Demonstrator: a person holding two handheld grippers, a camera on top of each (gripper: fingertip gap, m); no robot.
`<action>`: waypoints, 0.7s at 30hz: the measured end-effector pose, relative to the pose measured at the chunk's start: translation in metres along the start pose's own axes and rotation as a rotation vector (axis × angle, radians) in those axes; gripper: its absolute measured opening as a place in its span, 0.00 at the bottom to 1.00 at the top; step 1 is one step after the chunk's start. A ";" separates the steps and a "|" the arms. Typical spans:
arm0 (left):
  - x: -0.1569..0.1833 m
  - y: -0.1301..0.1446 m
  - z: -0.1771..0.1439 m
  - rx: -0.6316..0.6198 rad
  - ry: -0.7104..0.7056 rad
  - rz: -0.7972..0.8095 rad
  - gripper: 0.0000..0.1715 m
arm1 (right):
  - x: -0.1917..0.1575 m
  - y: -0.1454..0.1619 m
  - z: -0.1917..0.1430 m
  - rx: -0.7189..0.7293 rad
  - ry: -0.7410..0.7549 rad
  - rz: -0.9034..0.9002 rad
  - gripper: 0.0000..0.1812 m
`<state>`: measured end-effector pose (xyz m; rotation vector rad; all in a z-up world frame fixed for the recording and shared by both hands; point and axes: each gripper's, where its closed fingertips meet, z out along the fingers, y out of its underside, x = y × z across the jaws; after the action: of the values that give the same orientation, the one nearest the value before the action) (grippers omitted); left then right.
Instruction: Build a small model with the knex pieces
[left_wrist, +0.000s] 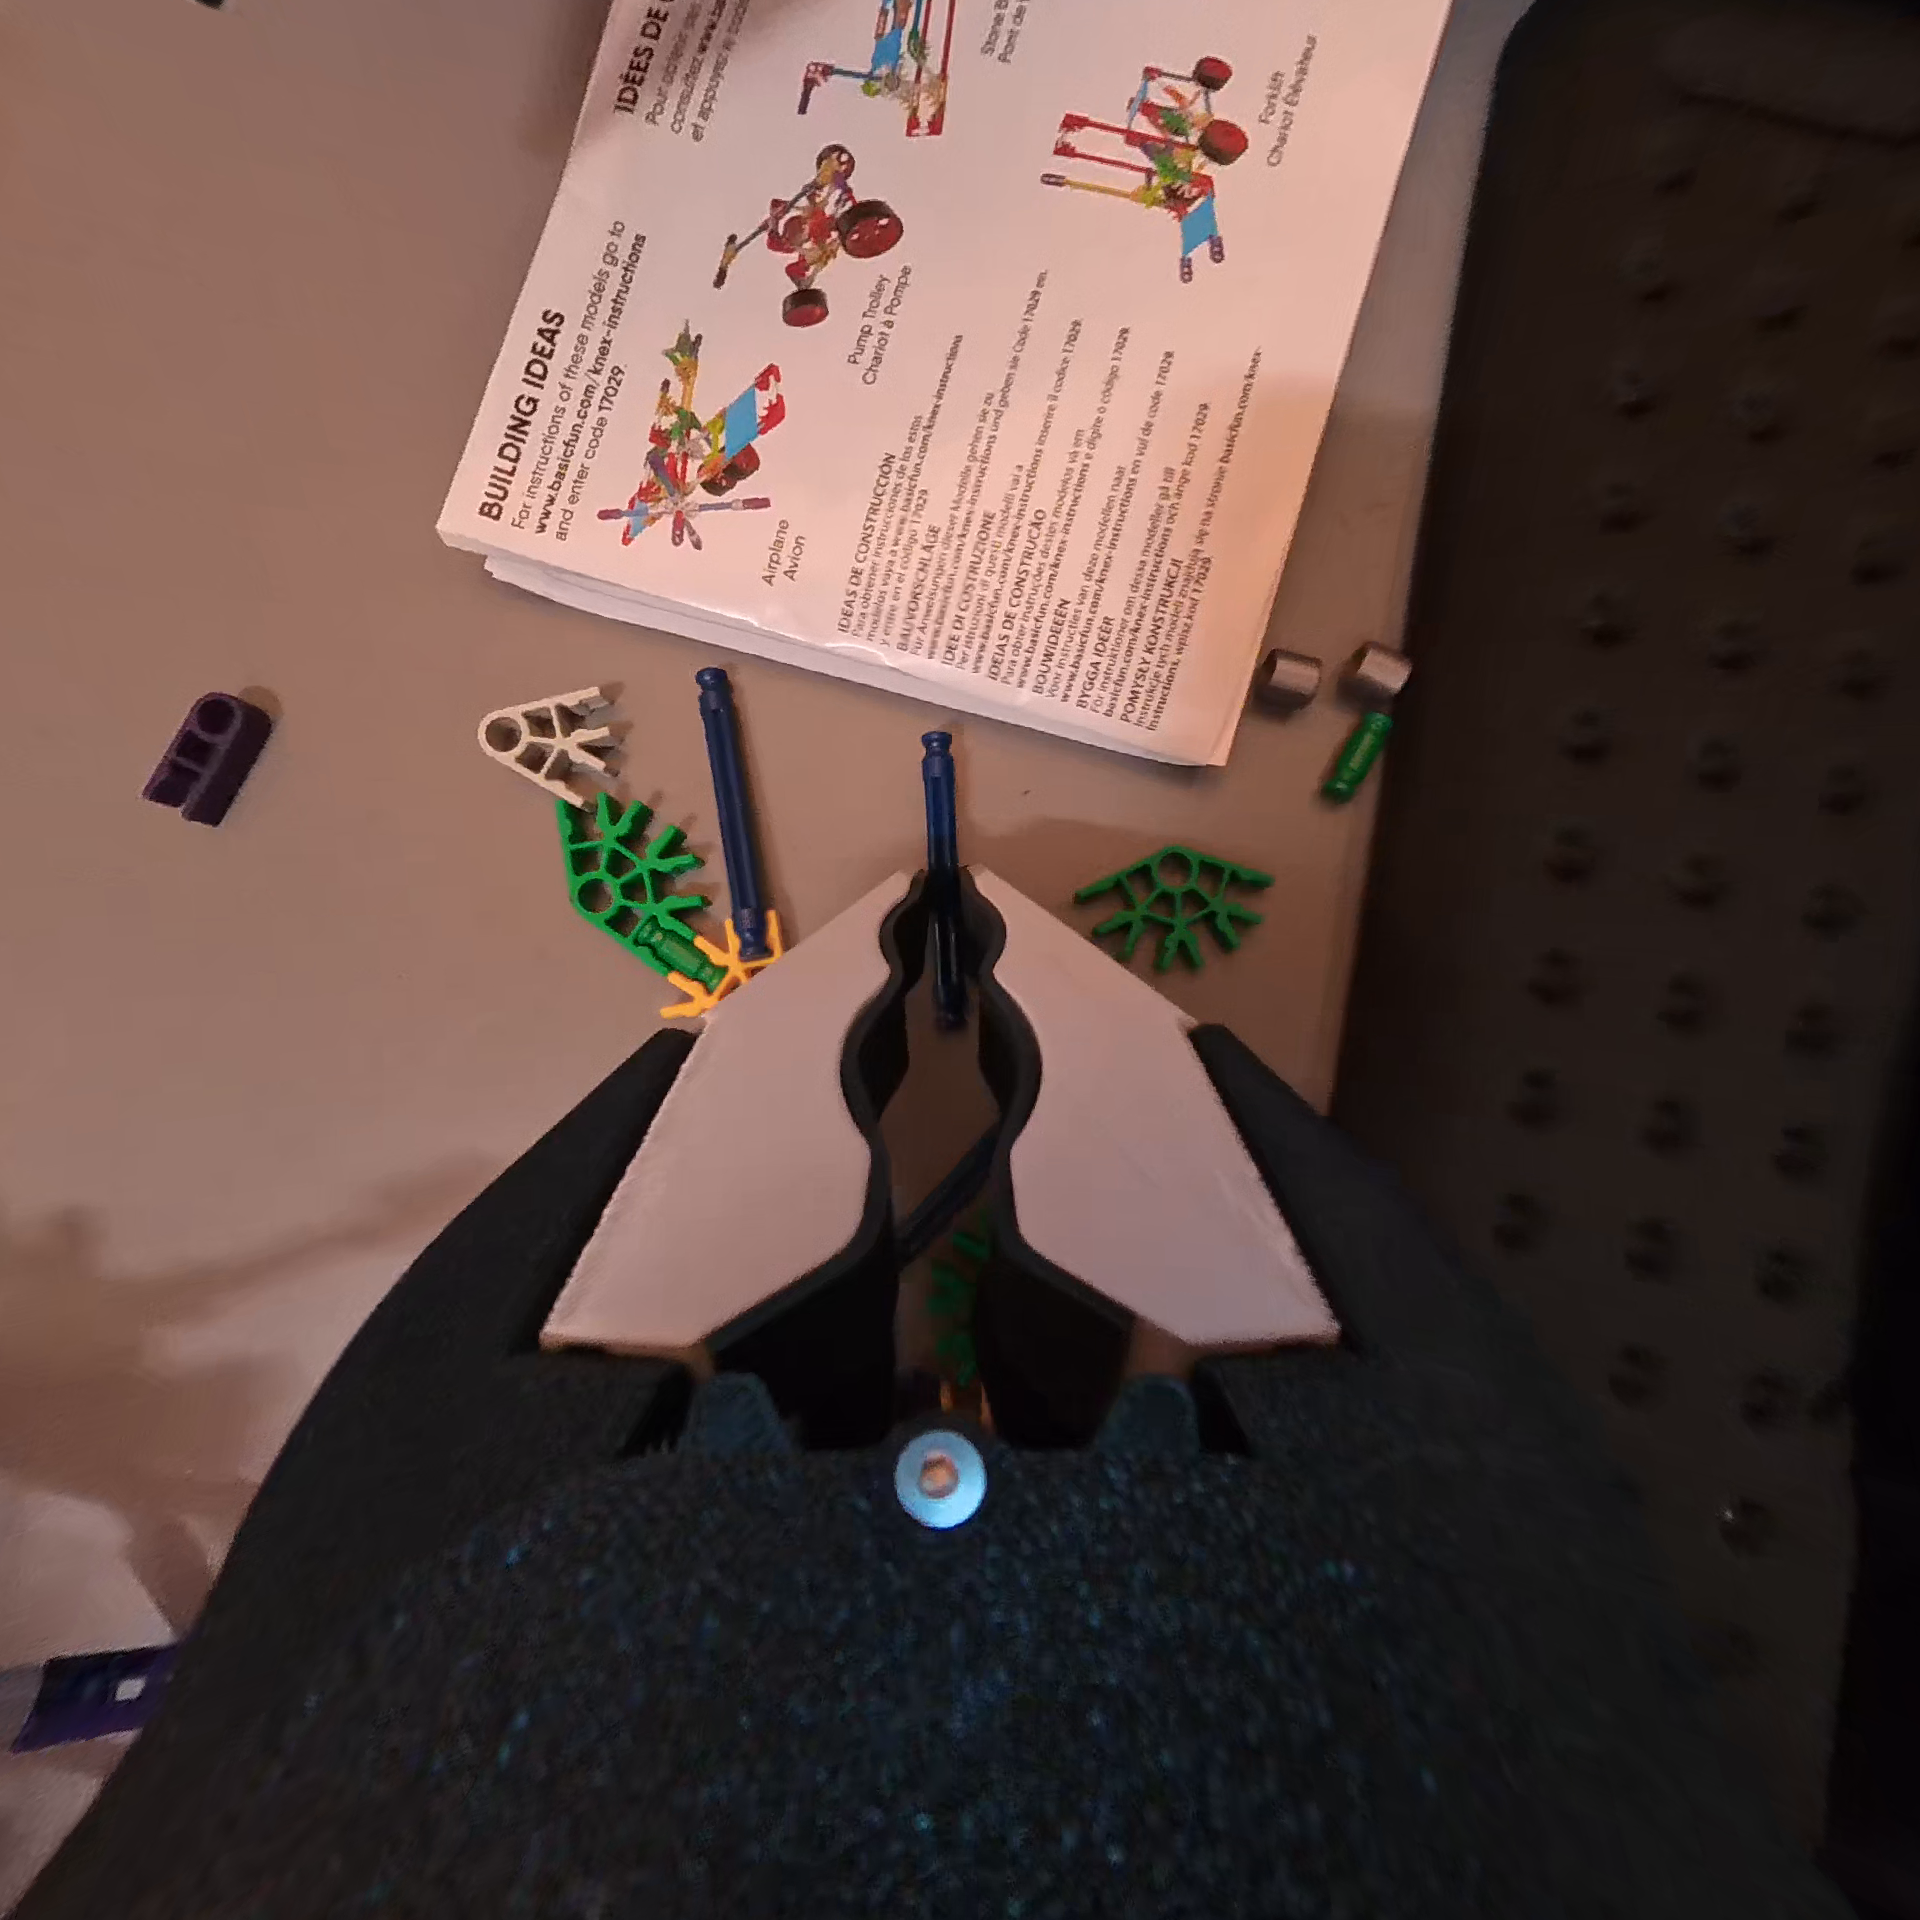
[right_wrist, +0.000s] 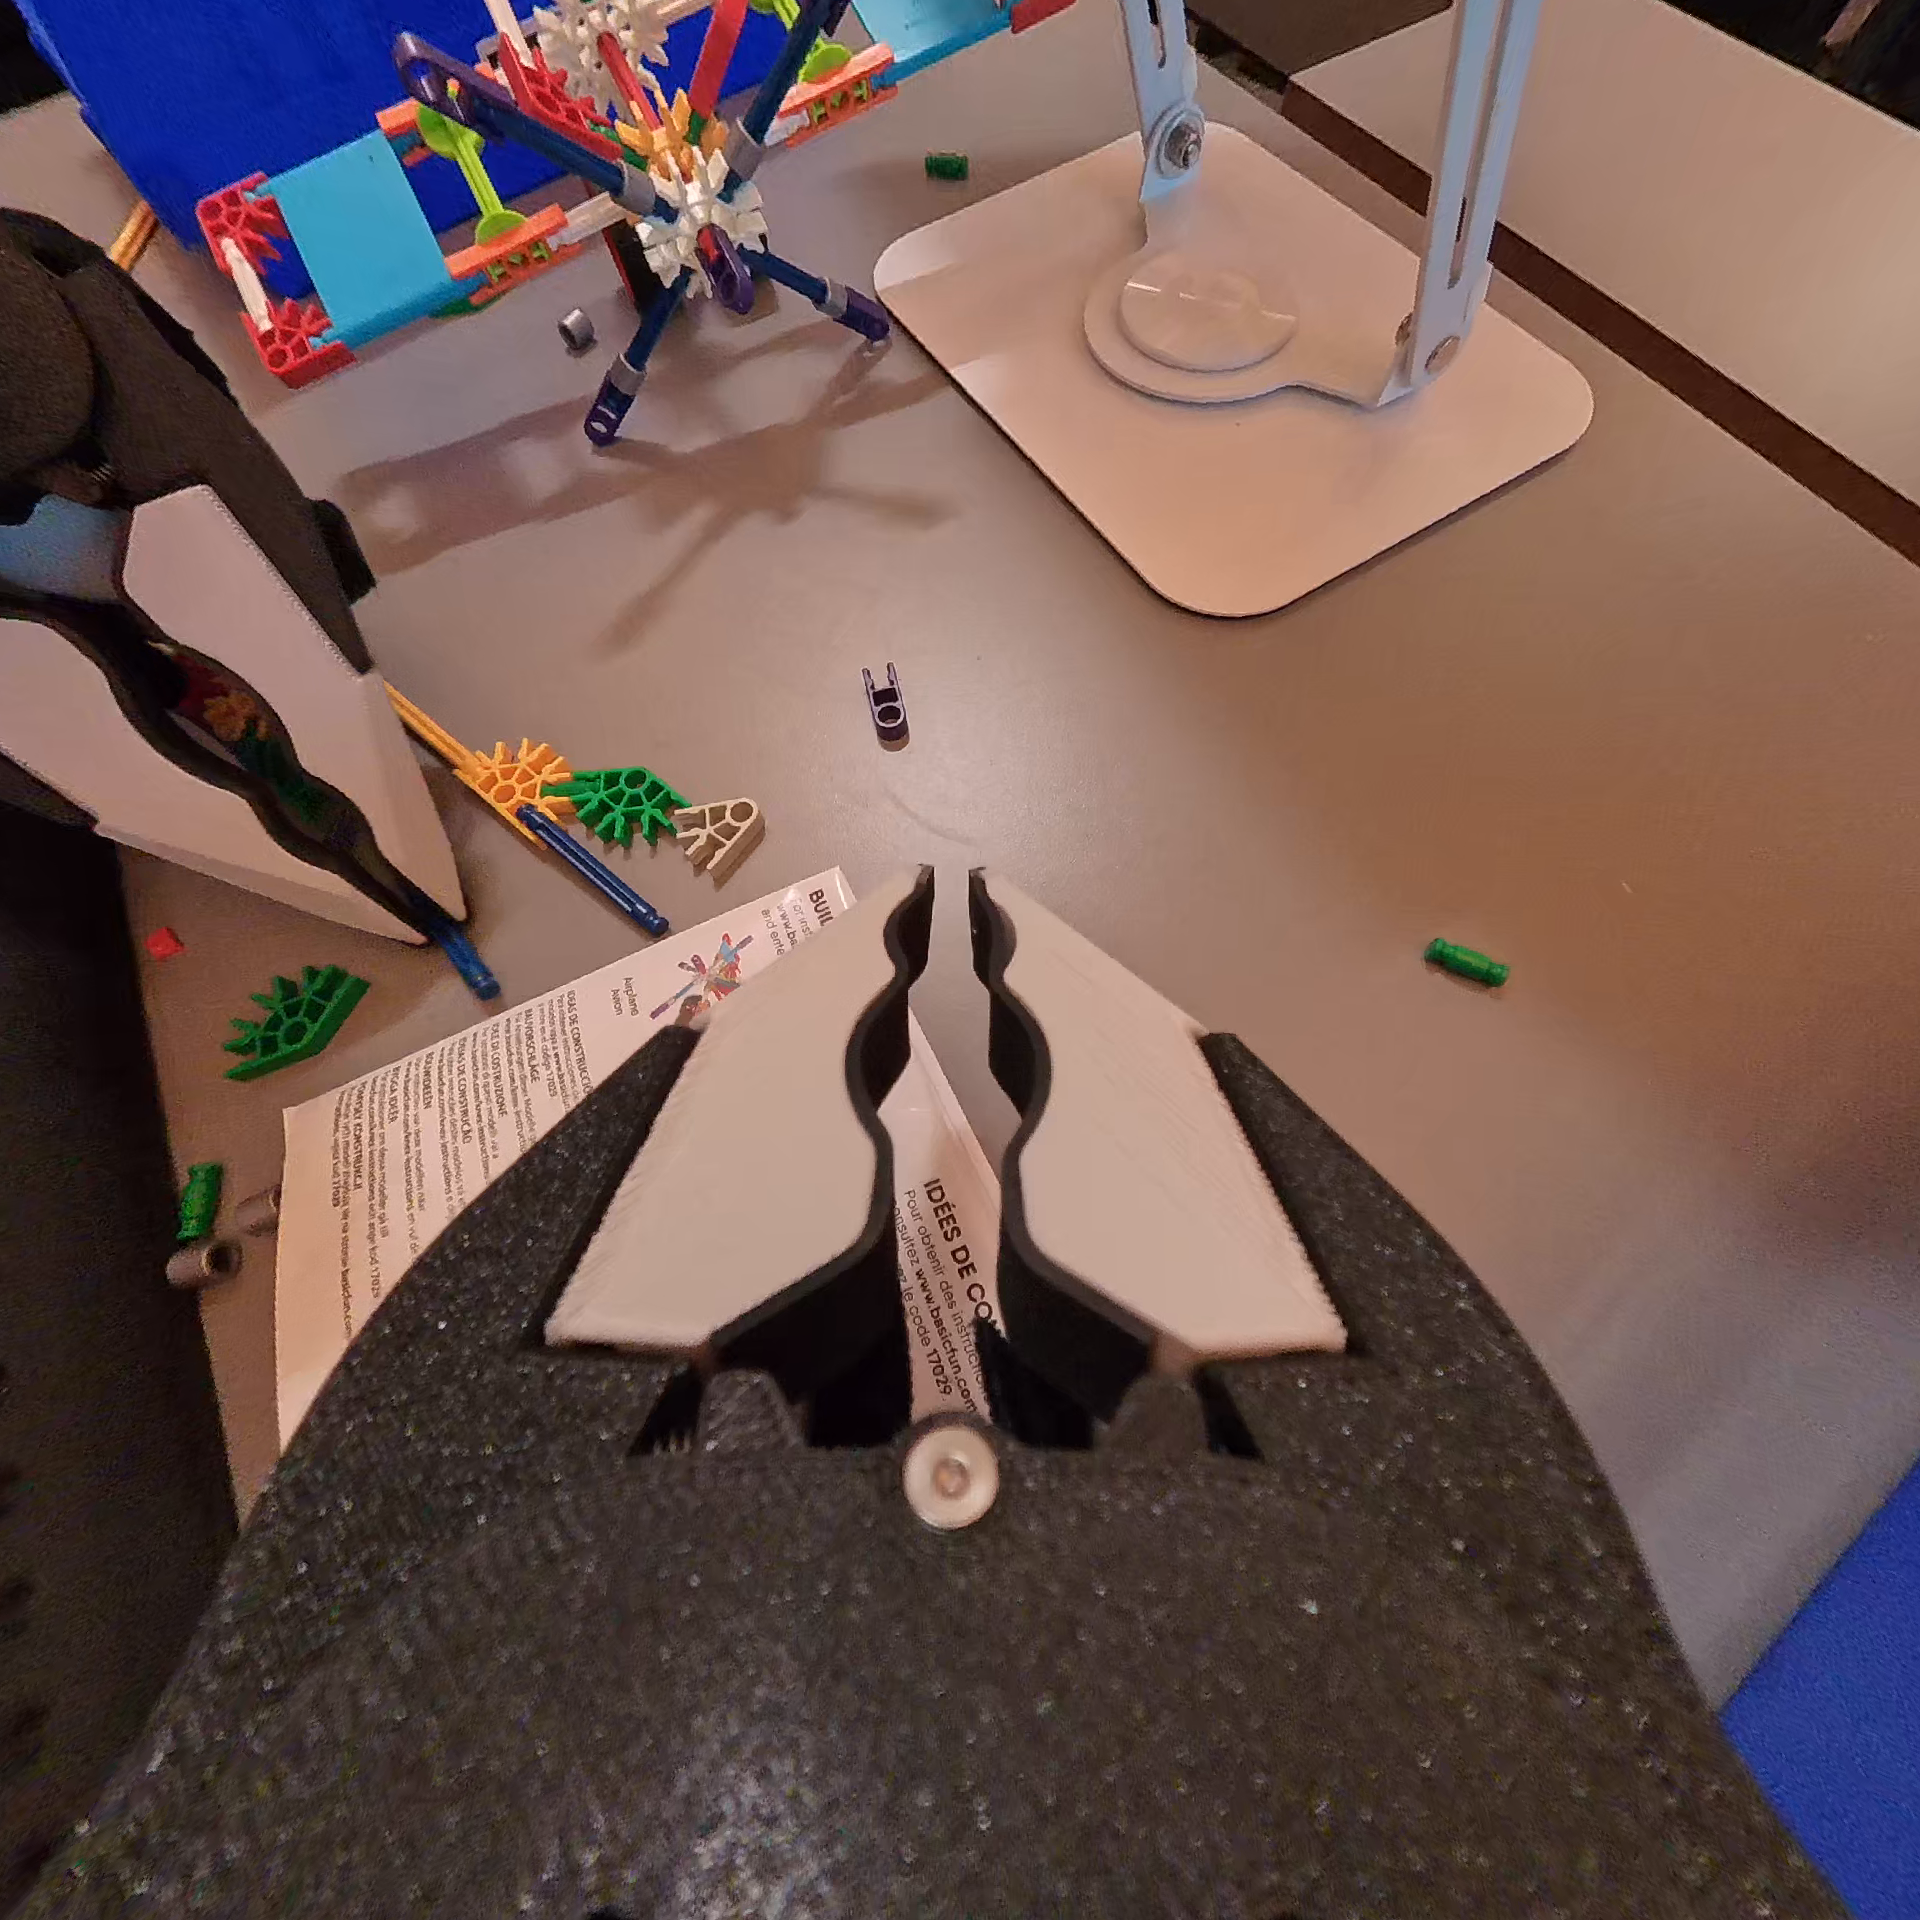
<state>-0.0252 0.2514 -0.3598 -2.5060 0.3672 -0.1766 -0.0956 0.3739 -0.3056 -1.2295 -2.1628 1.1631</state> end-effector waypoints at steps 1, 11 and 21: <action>-0.001 0.000 0.001 0.006 0.003 -0.013 0.03 | 0.000 0.001 0.000 -0.004 0.001 -0.002 0.04; -0.003 -0.007 -0.010 0.067 -0.002 -0.016 0.09 | 0.001 0.001 0.000 -0.005 0.004 -0.002 0.04; -0.019 0.006 -0.042 0.114 -0.102 -0.099 0.10 | 0.002 0.002 -0.001 -0.005 0.006 -0.001 0.04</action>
<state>-0.0533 0.2294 -0.3300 -2.4106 0.1865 -0.1046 -0.0952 0.3768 -0.3071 -1.2327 -2.1630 1.1534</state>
